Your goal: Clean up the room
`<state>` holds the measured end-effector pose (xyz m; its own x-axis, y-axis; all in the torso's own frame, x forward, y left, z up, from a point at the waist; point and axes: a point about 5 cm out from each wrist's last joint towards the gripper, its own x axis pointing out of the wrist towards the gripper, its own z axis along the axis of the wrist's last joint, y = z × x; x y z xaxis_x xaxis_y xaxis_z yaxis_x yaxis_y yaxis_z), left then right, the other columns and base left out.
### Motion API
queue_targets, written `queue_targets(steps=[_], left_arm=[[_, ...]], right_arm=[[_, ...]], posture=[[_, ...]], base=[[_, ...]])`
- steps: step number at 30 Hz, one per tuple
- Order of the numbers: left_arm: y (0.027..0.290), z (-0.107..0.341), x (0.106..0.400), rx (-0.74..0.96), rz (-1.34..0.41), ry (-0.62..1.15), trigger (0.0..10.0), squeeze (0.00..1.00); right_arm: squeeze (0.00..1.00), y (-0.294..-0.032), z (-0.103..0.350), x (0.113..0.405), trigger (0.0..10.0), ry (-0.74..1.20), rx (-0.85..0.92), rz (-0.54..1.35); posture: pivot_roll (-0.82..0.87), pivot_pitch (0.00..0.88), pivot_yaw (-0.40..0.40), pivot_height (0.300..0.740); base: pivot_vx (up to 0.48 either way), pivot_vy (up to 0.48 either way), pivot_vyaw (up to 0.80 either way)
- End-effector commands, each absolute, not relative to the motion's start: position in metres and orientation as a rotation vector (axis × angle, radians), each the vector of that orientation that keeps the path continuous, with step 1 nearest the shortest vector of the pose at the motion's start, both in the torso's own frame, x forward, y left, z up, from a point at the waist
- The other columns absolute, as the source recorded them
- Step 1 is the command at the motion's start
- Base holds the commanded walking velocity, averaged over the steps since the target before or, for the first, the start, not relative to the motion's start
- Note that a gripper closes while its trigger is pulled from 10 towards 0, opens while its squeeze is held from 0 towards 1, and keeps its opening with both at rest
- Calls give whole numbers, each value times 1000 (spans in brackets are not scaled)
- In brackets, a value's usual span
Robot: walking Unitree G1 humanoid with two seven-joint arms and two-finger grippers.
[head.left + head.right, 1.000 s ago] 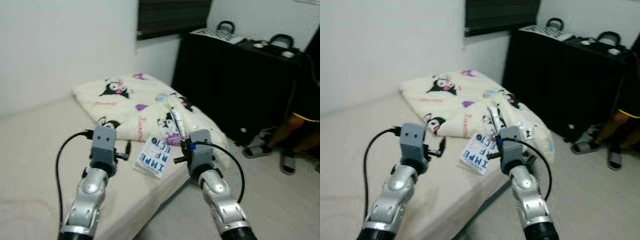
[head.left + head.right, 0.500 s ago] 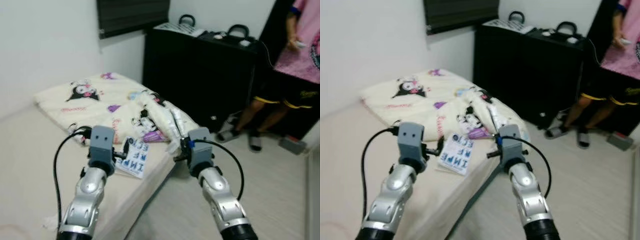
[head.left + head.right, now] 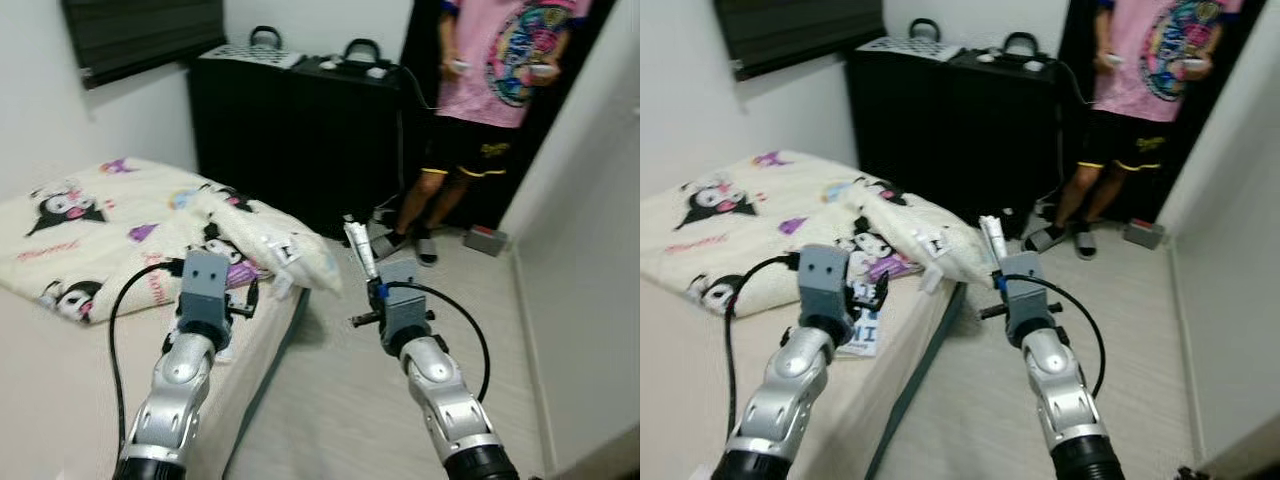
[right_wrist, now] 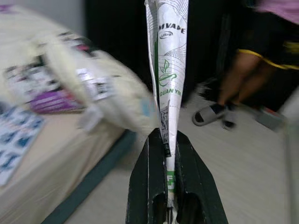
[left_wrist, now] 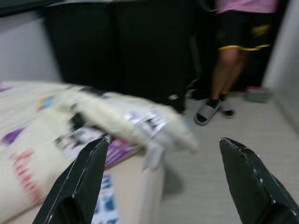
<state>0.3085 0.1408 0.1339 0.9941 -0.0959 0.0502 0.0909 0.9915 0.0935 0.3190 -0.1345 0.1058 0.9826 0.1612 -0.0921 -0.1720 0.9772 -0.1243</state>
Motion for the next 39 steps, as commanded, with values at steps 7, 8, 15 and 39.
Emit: queue_targets(steps=[7, 8, 15, 39], left_arm=[[144, 128, 311, 118, -125, -21, 10000, 0], [146, 127, 310, 117, -125, -17, 10000, 0], [155, 121, 308, 132, -116, 2, 10000, 0], [161, 119, 301, 130, -65, 5, 10000, 0]], right_arm=[[0, -135, 105, 316, 10000, 68, -76, 115], [0, -134, 103, 315, 10000, 70, -81, 112], [0, -134, 91, 308, 10000, 90, -53, 94], [0, -125, 90, 313, 10000, 106, 18, 125]], posture=[[28, 0, 25, 740], [26, 0, 30, 740], [42, 0, 27, 740], [73, 0, -28, 740]], base=[[0, 0, -800], [0, 0, -800], [0, 0, -800], [0, 0, -800]])
